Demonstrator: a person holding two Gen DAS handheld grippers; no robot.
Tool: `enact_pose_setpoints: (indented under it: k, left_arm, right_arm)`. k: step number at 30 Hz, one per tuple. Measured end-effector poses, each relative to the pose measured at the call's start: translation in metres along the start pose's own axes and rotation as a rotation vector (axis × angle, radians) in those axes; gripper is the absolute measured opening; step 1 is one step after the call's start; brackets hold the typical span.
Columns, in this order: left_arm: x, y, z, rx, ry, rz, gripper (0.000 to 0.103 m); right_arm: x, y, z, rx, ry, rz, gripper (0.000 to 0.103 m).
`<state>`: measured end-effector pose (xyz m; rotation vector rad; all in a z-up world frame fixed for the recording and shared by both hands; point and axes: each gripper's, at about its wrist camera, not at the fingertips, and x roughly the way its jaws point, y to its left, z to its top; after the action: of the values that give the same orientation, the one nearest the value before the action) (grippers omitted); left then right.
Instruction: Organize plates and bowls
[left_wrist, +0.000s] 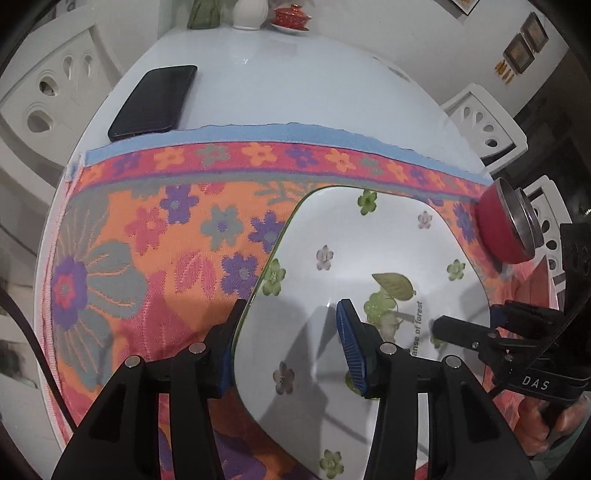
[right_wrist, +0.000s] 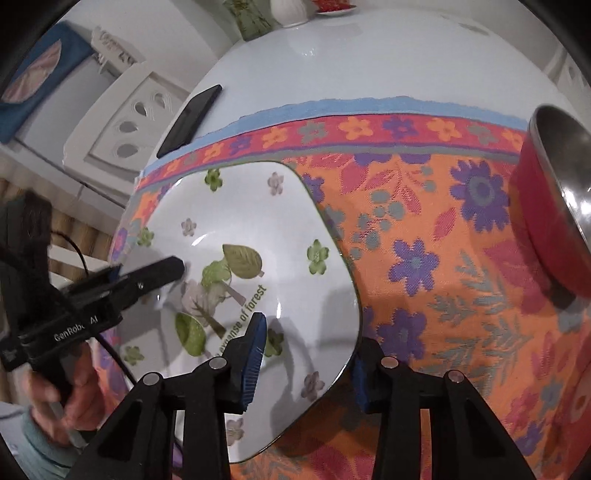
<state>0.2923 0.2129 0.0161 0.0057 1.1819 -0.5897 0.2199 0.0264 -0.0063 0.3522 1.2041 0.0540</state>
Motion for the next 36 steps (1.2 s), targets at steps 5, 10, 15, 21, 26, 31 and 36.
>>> enact_pose_setpoints:
  k: [5, 10, 15, 21, 26, 31, 36]
  left_arm:
    - [-0.021, -0.006, -0.003, -0.011, -0.039, -0.019, 0.044]
    - [-0.054, -0.015, -0.007, -0.031, -0.081, -0.03, 0.044]
    - [-0.091, -0.032, -0.021, -0.057, -0.124, -0.009, 0.044]
    - [-0.134, -0.047, -0.066, -0.081, -0.137, 0.022, 0.044]
    - [-0.156, -0.053, -0.105, -0.122, -0.135, 0.04, 0.044]
    - [-0.167, -0.054, -0.15, -0.181, -0.116, 0.057, 0.044]
    - [-0.173, -0.057, -0.189, -0.226, -0.102, 0.063, 0.044]
  right_arm:
    - [-0.015, 0.003, 0.006, -0.008, -0.017, -0.009, 0.039]
    - [-0.048, 0.014, 0.01, -0.043, -0.058, -0.026, 0.039]
    - [-0.087, 0.025, -0.005, -0.052, -0.077, -0.033, 0.039]
    - [-0.119, 0.038, -0.042, -0.037, -0.075, -0.015, 0.039]
    - [-0.134, 0.051, -0.081, -0.055, -0.051, 0.002, 0.039]
    - [-0.138, 0.062, -0.125, -0.088, -0.006, 0.018, 0.039]
    - [-0.137, 0.066, -0.166, -0.109, 0.05, 0.032, 0.039]
